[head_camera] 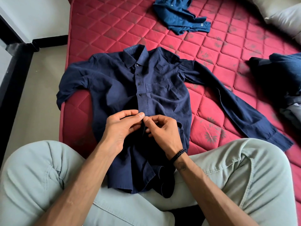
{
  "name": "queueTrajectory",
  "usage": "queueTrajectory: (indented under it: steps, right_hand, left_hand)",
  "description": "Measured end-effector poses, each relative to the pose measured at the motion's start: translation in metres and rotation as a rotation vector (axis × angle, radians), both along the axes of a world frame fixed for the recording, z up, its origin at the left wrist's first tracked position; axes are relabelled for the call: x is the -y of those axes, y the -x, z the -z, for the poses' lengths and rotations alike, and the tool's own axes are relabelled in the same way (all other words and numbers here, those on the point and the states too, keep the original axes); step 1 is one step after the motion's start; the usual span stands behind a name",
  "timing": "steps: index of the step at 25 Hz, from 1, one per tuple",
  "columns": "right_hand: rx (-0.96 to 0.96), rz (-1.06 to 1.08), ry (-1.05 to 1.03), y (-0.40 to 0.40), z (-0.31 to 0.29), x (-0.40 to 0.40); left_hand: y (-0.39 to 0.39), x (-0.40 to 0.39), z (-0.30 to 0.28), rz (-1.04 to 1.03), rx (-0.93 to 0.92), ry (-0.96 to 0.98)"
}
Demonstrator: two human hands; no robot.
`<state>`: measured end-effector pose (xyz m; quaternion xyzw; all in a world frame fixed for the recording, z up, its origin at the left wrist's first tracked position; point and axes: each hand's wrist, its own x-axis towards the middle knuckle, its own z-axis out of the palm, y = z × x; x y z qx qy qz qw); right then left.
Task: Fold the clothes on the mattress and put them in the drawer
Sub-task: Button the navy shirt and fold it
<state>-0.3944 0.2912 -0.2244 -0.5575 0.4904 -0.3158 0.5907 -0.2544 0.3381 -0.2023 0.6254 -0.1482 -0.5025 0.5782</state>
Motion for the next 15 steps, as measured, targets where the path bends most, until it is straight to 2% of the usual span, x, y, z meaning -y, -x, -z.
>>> queueTrajectory:
  steps: [3, 7, 12, 15]
  right_hand:
    - [0.041, -0.018, 0.028, 0.0023, -0.0028, 0.0007]
    - [-0.020, -0.007, 0.162, 0.0009, 0.0012, 0.0000]
    - [0.044, -0.042, 0.061, 0.0025, -0.0065, 0.0004]
    - [0.034, -0.027, 0.082, 0.0019, -0.0033, 0.0001]
  left_hand:
    - [-0.0008, -0.0005, -0.0017, -0.002, -0.112, -0.012]
    - [0.0000, 0.0007, -0.0038, -0.041, -0.210, -0.047]
    - [0.0011, 0.0027, -0.0064, -0.038, -0.173, -0.039]
    - [0.0017, 0.0019, -0.0051, -0.030, -0.177, -0.060]
